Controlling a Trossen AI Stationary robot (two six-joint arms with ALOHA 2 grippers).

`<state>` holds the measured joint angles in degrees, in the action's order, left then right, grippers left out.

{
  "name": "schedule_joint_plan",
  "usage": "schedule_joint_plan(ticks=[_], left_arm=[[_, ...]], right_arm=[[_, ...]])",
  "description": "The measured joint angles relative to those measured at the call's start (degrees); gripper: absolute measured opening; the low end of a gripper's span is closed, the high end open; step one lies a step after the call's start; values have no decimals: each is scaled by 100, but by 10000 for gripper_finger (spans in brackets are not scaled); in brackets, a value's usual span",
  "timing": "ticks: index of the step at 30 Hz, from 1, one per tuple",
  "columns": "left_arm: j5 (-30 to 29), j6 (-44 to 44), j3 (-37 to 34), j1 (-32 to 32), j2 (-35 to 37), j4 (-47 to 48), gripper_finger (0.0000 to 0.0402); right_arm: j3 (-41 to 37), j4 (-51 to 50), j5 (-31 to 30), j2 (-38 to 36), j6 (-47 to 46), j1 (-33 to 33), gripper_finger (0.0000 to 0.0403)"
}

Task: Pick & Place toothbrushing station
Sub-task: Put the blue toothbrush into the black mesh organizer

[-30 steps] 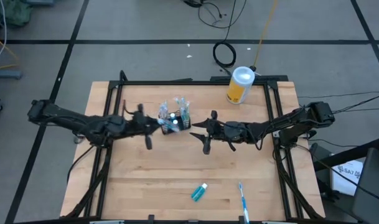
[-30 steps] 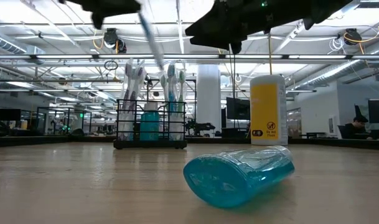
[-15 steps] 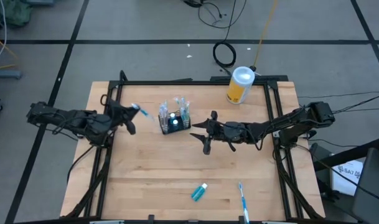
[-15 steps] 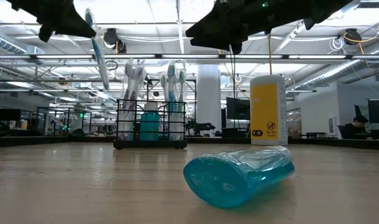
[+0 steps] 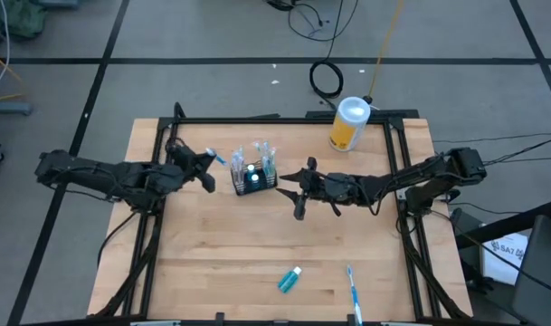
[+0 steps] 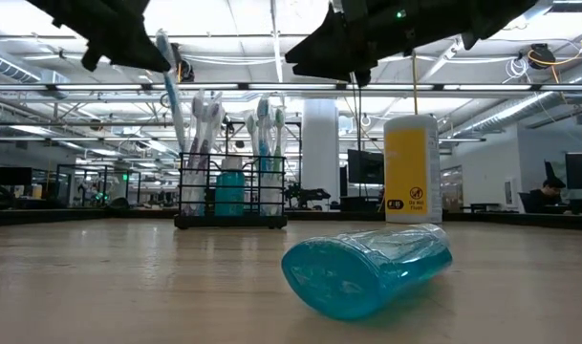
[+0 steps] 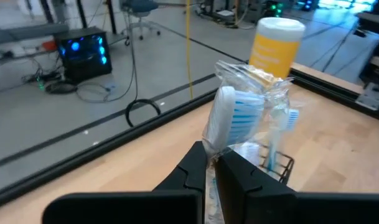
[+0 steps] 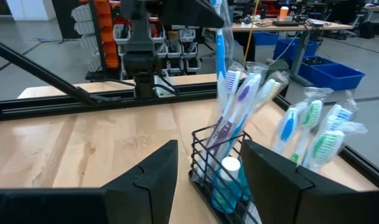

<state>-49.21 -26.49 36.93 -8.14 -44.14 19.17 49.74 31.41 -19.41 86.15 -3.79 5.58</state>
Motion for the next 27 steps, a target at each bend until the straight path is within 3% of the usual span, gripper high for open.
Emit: schedule_joint_plan(ticks=[9, 15, 20, 27], left_arm=[[66, 389, 1, 84, -549, -579, 16], [916, 280, 0, 495, -784, -572, 6], [1219, 132, 0, 882, -1036, -489, 23], [1989, 45, 0, 1406, -1443, -457, 10]], right_arm=[[0, -1, 15, 0, 9, -76, 171], [0, 1, 16, 0, 13, -76, 171], [0, 0, 17, 0, 13, -76, 171], [0, 1, 18, 0, 0, -76, 171]])
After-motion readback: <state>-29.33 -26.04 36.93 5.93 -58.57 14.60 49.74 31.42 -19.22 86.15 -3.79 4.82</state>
